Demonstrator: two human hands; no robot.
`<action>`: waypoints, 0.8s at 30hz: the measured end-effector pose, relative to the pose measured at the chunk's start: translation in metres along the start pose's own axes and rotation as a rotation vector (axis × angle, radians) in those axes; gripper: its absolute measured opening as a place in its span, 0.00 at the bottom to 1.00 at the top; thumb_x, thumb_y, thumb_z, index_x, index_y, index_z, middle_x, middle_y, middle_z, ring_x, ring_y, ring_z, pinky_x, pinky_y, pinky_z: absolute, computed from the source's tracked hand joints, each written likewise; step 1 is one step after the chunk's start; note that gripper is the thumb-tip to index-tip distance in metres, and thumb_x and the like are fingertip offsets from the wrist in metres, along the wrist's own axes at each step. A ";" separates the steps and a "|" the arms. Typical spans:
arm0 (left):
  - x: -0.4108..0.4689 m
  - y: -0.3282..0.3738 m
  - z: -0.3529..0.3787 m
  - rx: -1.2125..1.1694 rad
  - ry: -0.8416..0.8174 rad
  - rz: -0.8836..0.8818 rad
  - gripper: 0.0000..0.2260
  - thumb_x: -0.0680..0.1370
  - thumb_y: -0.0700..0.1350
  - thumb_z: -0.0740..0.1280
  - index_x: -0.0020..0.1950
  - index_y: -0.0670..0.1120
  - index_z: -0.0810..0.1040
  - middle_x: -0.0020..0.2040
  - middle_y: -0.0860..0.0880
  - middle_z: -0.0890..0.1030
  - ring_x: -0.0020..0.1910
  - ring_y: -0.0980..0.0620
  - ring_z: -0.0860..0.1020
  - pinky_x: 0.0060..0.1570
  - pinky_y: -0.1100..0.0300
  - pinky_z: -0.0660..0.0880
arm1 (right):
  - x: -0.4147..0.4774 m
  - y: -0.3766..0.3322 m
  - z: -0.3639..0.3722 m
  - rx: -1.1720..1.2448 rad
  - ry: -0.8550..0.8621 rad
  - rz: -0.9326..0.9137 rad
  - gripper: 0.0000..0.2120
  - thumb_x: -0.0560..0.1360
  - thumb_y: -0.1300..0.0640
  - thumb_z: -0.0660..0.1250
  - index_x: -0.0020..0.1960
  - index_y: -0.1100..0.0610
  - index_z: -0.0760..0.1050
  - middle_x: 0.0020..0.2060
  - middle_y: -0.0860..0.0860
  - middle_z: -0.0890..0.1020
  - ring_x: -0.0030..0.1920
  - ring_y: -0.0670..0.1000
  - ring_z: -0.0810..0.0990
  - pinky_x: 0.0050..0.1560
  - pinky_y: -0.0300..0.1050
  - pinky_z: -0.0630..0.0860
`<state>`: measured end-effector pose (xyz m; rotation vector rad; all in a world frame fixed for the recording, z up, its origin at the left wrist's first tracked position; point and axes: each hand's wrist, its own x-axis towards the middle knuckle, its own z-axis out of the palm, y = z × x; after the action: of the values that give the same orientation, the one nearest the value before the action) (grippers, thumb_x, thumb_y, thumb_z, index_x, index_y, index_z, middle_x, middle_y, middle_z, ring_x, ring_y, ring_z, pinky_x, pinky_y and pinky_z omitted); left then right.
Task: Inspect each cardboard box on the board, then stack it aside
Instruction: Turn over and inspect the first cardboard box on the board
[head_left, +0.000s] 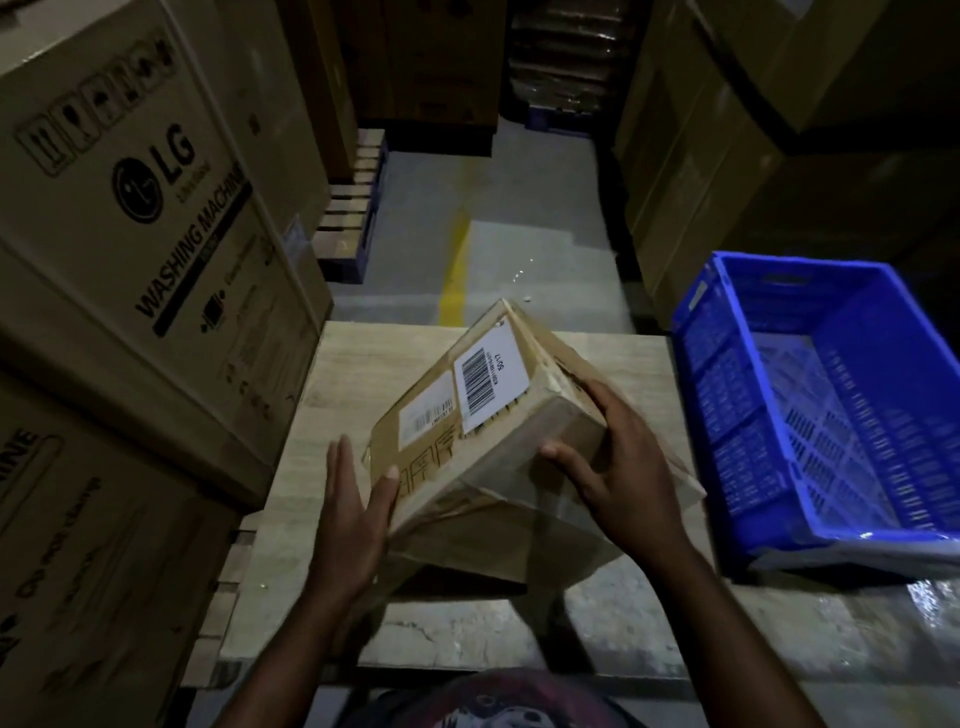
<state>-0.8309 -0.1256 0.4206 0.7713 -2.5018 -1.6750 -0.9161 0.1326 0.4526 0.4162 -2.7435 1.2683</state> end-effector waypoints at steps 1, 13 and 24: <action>-0.004 0.008 -0.003 0.011 -0.052 0.094 0.38 0.77 0.65 0.61 0.82 0.55 0.47 0.82 0.55 0.47 0.78 0.61 0.50 0.71 0.66 0.52 | -0.004 0.002 0.001 -0.019 -0.009 -0.009 0.37 0.74 0.32 0.65 0.78 0.48 0.63 0.75 0.48 0.70 0.73 0.49 0.68 0.71 0.59 0.69; 0.007 0.010 0.003 0.089 -0.027 0.376 0.27 0.79 0.63 0.60 0.74 0.76 0.51 0.80 0.58 0.59 0.78 0.56 0.61 0.72 0.45 0.68 | -0.052 0.092 0.007 0.178 0.134 0.684 0.48 0.70 0.40 0.72 0.81 0.54 0.53 0.79 0.57 0.61 0.77 0.56 0.64 0.71 0.53 0.68; 0.025 -0.017 -0.001 0.086 0.037 0.163 0.27 0.80 0.61 0.60 0.78 0.64 0.56 0.73 0.51 0.72 0.65 0.55 0.73 0.62 0.57 0.72 | -0.051 0.081 0.027 0.187 0.017 0.423 0.15 0.81 0.50 0.65 0.66 0.51 0.74 0.54 0.48 0.83 0.51 0.39 0.80 0.41 0.29 0.73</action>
<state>-0.8461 -0.1417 0.3995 0.5799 -2.5482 -1.4971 -0.8894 0.1732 0.3658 -0.1779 -2.8006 1.6146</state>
